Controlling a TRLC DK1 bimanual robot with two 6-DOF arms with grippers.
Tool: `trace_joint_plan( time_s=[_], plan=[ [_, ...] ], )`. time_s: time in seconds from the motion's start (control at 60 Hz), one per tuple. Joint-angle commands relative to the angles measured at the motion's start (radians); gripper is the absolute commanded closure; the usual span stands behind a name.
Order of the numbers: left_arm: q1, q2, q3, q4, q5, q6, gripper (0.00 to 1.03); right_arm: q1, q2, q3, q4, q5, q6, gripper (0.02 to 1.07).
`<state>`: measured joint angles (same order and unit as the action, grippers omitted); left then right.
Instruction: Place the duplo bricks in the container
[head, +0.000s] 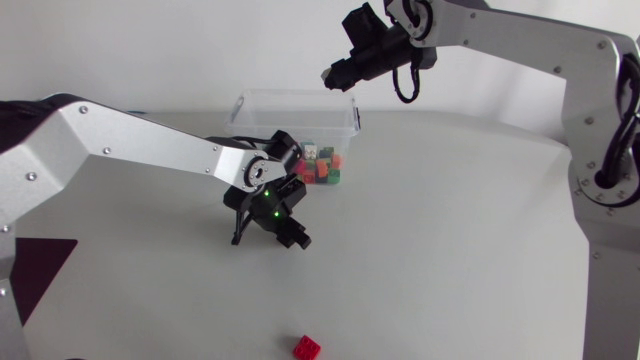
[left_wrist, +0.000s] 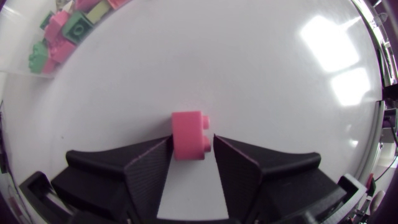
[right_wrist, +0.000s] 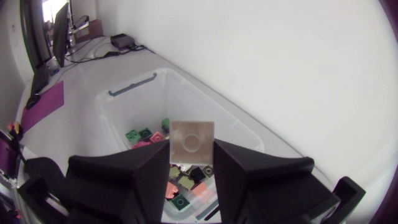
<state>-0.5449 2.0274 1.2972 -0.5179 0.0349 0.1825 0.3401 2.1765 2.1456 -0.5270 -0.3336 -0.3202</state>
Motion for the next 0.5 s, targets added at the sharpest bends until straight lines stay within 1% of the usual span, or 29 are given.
trace_joint_plan(
  time_s=[0.0, 0.083, 0.167, 0.217, 0.233, 0.267, 0.283, 0.333, 0.35, 0.367, 0.417, 0.483],
  plan=[
    [-0.003, 0.022, 0.022, -0.030, -0.007, -0.018, 0.68, 0.011, 0.052, 0.046, 0.013, 0.013, 0.029, 0.85],
    [0.000, -0.010, 0.013, -0.053, -0.007, -0.015, 0.68, 0.016, 0.082, 0.071, 0.013, 0.021, 0.033, 0.85],
    [0.011, -0.095, -0.019, -0.054, -0.003, -0.005, 0.68, 0.027, 0.114, 0.096, 0.013, 0.033, 0.033, 0.85],
    [0.019, -0.127, -0.032, -0.054, 0.000, 0.002, 0.68, 0.031, 0.128, 0.105, 0.013, 0.042, 0.033, 0.83],
    [0.028, -0.154, -0.039, -0.054, 0.002, 0.006, 0.68, 0.033, 0.137, 0.114, 0.013, 0.048, 0.033, 0.82],
    [0.036, -0.174, -0.042, -0.054, 0.005, 0.009, 0.68, 0.034, 0.146, 0.126, 0.012, 0.050, 0.035, 0.74],
    [0.040, -0.193, -0.047, -0.054, 0.010, 0.015, 0.68, 0.036, 0.151, 0.132, 0.010, 0.053, 0.038, 0.68],
    [0.054, -0.226, -0.055, -0.054, 0.013, 0.025, 0.68, 0.037, 0.161, 0.152, 0.002, 0.056, 0.041, 0.46],
    [0.059, -0.240, -0.056, -0.054, 0.013, 0.028, 0.68, 0.039, 0.167, 0.165, -0.007, 0.064, 0.043, 0.32],
    [0.065, -0.248, -0.056, -0.054, 0.014, 0.029, 0.68, 0.040, 0.170, 0.171, -0.013, 0.074, 0.043, 0.24],
    [0.076, -0.271, -0.058, -0.056, 0.023, 0.034, 0.68, 0.048, 0.175, 0.180, -0.024, 0.090, 0.041, 0.08],
    [0.089, -0.299, -0.061, -0.056, 0.037, 0.040, 0.68, 0.050, 0.164, 0.174, -0.036, 0.093, 0.041, 0.07]
  ],
)
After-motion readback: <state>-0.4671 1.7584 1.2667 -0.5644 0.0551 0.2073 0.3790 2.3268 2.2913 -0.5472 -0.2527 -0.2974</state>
